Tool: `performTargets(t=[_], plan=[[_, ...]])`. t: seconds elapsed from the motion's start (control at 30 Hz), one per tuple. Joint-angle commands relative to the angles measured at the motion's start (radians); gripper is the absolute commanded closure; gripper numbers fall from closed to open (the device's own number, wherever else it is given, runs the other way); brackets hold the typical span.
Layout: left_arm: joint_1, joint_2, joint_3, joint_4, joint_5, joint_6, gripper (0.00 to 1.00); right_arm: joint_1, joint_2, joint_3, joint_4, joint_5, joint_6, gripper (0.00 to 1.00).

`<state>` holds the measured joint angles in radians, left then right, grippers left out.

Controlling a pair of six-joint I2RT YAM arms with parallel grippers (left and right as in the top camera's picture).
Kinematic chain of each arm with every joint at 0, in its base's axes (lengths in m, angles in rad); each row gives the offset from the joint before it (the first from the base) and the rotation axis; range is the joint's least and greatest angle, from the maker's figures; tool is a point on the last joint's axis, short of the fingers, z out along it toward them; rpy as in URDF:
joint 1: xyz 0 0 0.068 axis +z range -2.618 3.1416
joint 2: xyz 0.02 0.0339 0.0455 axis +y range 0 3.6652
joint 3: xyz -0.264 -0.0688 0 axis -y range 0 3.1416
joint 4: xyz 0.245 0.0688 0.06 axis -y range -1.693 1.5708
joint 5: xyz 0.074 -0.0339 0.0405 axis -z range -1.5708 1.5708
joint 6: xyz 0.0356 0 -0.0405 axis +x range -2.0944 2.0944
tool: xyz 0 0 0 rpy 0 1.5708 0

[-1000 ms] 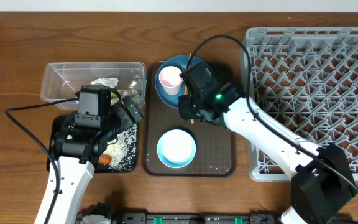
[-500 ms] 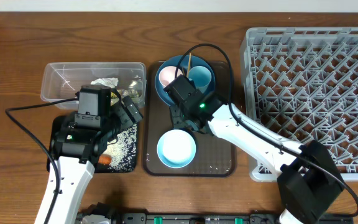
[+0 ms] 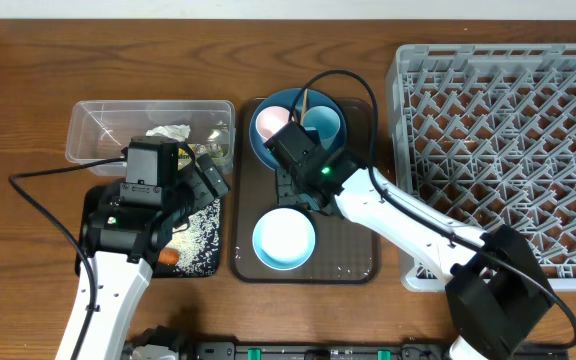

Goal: Sort waste into correct bins and load items into the dishwasher rack
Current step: 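Lower the right gripper and close it on one chopstick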

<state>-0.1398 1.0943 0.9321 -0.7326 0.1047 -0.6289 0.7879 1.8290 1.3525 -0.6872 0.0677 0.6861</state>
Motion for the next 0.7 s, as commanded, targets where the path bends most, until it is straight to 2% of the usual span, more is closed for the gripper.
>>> performTargets(t=[0.0, 0.2, 0.33, 0.67], plan=[[0.004, 0.003, 0.014, 0.000, -0.009, 0.003, 0.02, 0.015, 0.004, -0.008, -0.002, 0.018, 0.065, 0.59], [0.004, 0.003, 0.014, 0.000, -0.009, 0.003, 0.02, 0.039, 0.004, -0.019, 0.027, 0.020, 0.089, 0.60], [0.004, 0.003, 0.014, 0.000, -0.009, 0.003, 0.02, 0.058, 0.005, -0.025, 0.013, 0.072, 0.132, 0.65], [0.004, 0.003, 0.014, 0.000, -0.009, 0.003, 0.02, 0.065, 0.006, -0.045, 0.014, 0.134, 0.167, 0.62]])
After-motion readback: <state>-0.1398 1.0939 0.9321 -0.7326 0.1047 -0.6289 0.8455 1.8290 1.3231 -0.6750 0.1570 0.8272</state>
